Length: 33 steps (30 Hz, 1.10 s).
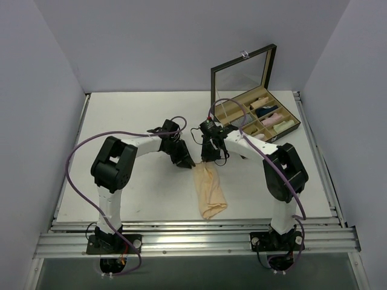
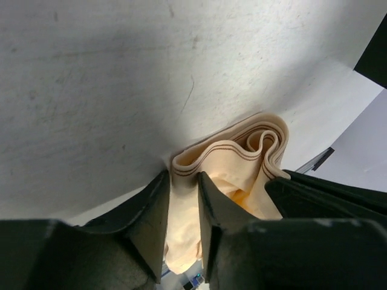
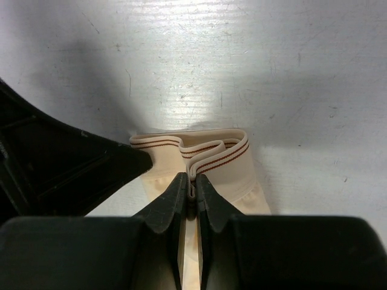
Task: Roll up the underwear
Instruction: Fold the underwear
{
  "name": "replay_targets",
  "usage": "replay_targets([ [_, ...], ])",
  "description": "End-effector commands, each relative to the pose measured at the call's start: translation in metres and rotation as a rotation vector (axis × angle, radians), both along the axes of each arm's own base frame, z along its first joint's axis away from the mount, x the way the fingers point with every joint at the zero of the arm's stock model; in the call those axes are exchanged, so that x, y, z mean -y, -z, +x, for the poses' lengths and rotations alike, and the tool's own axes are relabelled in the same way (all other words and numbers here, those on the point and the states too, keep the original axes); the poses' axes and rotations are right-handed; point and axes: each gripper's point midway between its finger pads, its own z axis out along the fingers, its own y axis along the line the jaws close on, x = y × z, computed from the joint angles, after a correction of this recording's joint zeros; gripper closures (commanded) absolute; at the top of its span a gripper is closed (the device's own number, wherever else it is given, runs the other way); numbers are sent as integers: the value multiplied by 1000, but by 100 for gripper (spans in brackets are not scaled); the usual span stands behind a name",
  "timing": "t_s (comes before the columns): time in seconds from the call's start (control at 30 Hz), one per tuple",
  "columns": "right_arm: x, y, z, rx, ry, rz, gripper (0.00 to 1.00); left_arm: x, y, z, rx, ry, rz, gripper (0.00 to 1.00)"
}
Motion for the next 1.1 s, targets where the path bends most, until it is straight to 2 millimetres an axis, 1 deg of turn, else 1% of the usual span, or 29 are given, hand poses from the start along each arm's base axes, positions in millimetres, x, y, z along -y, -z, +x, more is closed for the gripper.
replay_targets([
  [0.0, -1, -1, -2, -13, -11, -34, 98, 3, 11, 10, 25, -5, -16, 68],
  [0.03, 0, -2, -1, -11, -9, -35, 98, 4, 10, 10, 26, -5, -22, 75],
  [0.13, -1, -1, 0, -13, -6, -34, 98, 5, 13, 10, 21, -3, -26, 90],
  [0.17, -2, -1, -1, -15, -9, -36, 98, 4, 13, 10, 22, -5, -26, 97],
  [0.3, -10, -2, 1, -14, -22, -33, 99, 5, 12, 13, 32, -13, -30, 98],
  [0.53, -27, 6, 2, -25, -37, -4, 99, 7, 14, 14, 29, -15, -30, 98],
  [0.8, -30, 24, -1, -47, -39, -5, 97, 8, 13, 13, 24, -16, -25, 98],
  [0.9, -33, 28, -2, -53, -40, 9, 91, 9, 12, 12, 23, -19, -22, 98],
  [0.93, -33, 30, -2, -54, -38, 9, 83, 10, 11, 12, 24, -19, -22, 98],
  [1.0, -34, 28, -1, -50, -37, 13, 80, 9, 12, 9, 16, -21, -19, 98],
  [1.07, -35, 21, 1, -38, -41, 23, 77, 7, 13, 6, 8, -24, -15, 97],
])
